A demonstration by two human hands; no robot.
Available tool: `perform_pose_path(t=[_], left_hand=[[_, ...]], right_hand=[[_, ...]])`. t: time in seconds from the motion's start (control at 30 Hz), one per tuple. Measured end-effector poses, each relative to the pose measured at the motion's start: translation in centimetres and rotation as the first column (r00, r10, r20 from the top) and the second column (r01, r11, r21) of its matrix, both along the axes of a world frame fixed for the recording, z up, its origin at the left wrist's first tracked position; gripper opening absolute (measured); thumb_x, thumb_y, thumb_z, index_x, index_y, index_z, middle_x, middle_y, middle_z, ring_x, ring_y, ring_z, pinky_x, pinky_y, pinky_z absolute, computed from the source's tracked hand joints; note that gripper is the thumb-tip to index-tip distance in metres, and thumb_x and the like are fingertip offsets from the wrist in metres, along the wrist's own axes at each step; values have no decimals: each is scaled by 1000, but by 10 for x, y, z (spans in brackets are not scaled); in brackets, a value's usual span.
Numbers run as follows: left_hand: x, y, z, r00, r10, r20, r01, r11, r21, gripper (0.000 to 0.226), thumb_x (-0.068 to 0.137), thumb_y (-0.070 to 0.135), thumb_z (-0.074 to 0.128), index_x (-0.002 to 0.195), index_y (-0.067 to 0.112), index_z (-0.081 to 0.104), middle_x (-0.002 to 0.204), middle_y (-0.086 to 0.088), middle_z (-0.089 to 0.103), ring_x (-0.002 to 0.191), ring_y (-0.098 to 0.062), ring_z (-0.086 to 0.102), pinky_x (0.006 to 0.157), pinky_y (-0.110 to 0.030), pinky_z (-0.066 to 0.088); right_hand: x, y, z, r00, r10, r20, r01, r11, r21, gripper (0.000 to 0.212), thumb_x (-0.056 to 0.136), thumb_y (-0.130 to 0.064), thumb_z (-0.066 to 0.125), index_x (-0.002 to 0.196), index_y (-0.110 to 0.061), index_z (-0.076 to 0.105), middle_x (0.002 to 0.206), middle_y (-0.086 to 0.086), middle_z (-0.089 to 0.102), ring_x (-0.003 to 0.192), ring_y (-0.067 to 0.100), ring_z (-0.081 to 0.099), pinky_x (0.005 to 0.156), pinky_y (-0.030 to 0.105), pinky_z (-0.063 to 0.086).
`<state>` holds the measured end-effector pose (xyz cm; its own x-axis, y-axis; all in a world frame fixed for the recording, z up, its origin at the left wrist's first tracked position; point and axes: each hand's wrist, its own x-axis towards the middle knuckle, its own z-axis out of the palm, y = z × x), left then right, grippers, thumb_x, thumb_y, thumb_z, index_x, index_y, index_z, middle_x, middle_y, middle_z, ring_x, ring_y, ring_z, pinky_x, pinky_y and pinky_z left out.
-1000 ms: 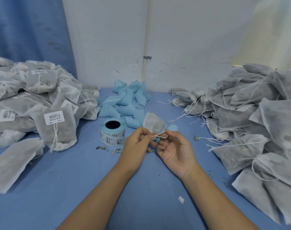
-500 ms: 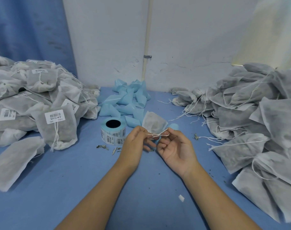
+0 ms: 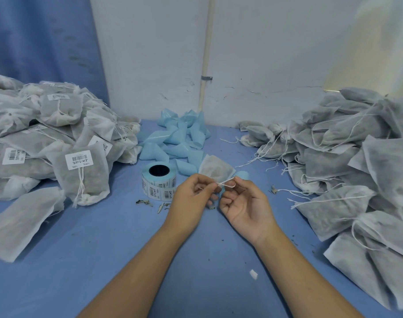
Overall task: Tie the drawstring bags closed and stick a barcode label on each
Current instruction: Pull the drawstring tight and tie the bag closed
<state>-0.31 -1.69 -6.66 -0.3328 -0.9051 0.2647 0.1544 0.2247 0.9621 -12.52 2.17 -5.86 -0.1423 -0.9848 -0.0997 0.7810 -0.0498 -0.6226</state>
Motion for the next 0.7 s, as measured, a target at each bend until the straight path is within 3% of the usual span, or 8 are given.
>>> perform_pose_path(t=[0.13,0.27,0.4,0.53,0.63,0.7], left_hand=[[2,-3,3,989,-56,-135,78,983,163,6,92,5,55,87,5,58,85,-7,71,73,-8,68,62,-18,53],[8,-6,5,972,-153,-179,191,958,214,10,90,10,56,82,12,61,97,3,74,93,-12,69,78,-25,48],[10,-10,5,944,-252,-214,301,922,244,13,89,8,56,79,15,62,116,6,69,109,-14,64,88,-26,47],[10,-11,6,927,-303,-222,356,898,260,12,88,-1,53,90,1,64,120,4,67,107,-9,64,86,-18,52],[9,-8,9,944,-278,-176,317,910,267,20,89,-5,46,76,4,59,120,-5,67,103,-11,64,82,-16,52],[8,-8,9,963,-228,-142,260,927,269,22,89,-4,45,73,7,56,117,-11,67,104,-21,61,84,-22,50]], right_hand=[[0,0,0,1000,3,-4,-3,1000,3,12,75,-12,60,63,-10,62,64,0,53,48,8,41,47,16,39],[1,-1,0,1000,-1,-21,2,999,34,12,74,-12,61,63,-10,65,65,0,52,49,8,38,48,16,39],[2,-2,-1,1000,-21,-10,22,997,72,4,75,-11,62,75,-8,60,63,1,53,48,8,41,47,17,41],[4,-6,-4,999,-35,-1,35,994,106,12,90,-9,53,79,-7,56,62,1,54,44,7,43,45,16,43],[2,-6,-4,998,-53,36,49,993,108,18,94,-11,49,77,-8,54,61,1,51,43,6,41,44,16,42],[0,-6,-3,998,-43,51,37,994,100,16,92,-12,52,76,-9,54,62,0,49,43,6,40,45,16,41]])
